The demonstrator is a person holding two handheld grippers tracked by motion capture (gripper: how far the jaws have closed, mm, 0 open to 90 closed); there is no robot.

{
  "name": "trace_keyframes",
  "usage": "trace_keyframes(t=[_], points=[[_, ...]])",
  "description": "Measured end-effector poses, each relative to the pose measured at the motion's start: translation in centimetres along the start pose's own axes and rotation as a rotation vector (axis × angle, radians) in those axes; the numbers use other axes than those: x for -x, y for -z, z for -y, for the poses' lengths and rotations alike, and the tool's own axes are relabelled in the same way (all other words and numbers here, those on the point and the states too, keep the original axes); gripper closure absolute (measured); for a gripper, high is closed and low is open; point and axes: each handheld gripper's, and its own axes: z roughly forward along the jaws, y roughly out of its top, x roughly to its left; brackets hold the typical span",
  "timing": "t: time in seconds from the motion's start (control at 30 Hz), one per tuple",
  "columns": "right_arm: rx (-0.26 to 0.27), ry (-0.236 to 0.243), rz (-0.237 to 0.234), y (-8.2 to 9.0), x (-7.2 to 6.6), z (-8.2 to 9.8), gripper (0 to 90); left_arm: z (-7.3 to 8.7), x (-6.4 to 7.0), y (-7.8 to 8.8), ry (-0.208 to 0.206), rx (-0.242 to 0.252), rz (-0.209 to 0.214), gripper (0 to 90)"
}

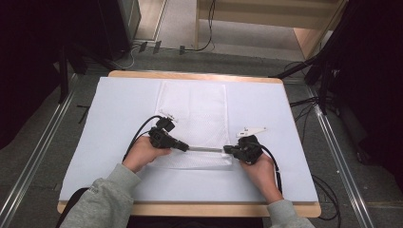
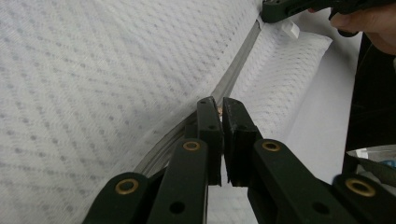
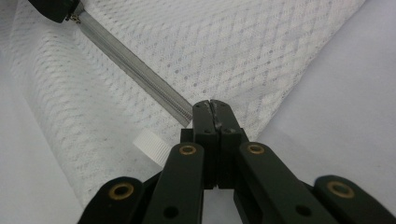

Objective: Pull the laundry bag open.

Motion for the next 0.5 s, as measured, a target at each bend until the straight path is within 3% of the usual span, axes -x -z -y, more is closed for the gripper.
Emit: trace_keyframes(t=[0.5], points=[[0.001,-0.005,-0.006,0.0,0.1,0.0,90.0,1.5,-1.2,2.3,0.026,0.015,-0.017,88.6]])
